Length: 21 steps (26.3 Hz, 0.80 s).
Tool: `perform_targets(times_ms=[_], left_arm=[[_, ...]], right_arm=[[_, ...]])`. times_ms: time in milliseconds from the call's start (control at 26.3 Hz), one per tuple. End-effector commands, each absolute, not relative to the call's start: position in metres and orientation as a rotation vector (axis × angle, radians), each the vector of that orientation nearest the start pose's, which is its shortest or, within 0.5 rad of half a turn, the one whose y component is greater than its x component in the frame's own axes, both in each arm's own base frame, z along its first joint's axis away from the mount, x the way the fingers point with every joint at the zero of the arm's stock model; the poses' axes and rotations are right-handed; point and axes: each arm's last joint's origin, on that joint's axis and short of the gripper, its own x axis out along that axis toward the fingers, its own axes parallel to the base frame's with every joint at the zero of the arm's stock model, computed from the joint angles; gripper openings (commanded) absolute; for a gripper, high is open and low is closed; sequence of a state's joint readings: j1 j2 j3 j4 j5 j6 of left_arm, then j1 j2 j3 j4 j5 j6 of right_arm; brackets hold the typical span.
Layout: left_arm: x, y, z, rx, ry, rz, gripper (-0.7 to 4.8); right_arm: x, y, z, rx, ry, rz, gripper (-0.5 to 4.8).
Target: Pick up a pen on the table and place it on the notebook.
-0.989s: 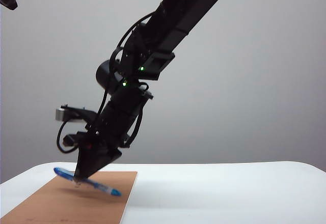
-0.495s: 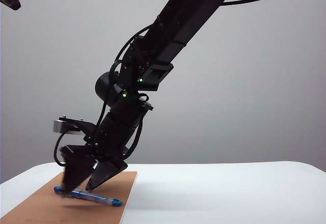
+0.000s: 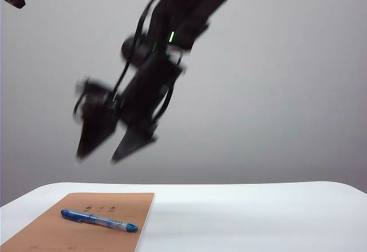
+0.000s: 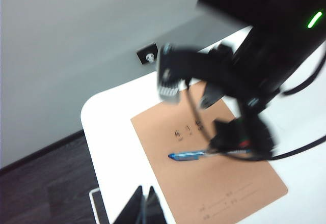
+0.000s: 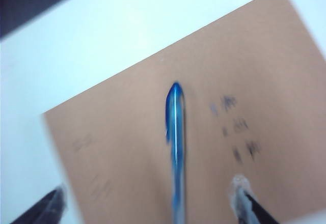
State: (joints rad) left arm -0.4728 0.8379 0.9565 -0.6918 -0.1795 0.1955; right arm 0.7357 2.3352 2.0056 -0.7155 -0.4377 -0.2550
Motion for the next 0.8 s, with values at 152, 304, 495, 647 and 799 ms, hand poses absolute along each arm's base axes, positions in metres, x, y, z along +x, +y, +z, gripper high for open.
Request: perform_targets(times_ms=[152, 304, 495, 647, 799], left_arm=[[0.137, -0.064, 0.374, 0.341, 0.367, -0.327, -0.04], [0.126, -0.041, 0.385, 0.309, 0.233, -0.283, -0.03], [0.121, -0.001, 0.379, 0.18, 0.214, -0.191, -0.02], [0.119, 0.005, 0.369, 0.089, 0.22, -0.122, -0.03], [0.108, -0.001, 0.358, 0.124, 0.244, -0.16, -0.03]], right_arm=[[0.349, 0.293, 0.291, -0.328, 0.867, 1.204, 3.97], [0.329, 0.248, 0.388, -0.222, 0.551, 1.2, 2.44], [0.291, 0.195, 0.469, -0.235, 0.245, 1.049, 0.13], [0.268, 0.151, 0.502, -0.235, 0.15, 0.903, -0.05], [0.235, 0.11, 0.514, -0.239, 0.092, 0.714, -0.05]])
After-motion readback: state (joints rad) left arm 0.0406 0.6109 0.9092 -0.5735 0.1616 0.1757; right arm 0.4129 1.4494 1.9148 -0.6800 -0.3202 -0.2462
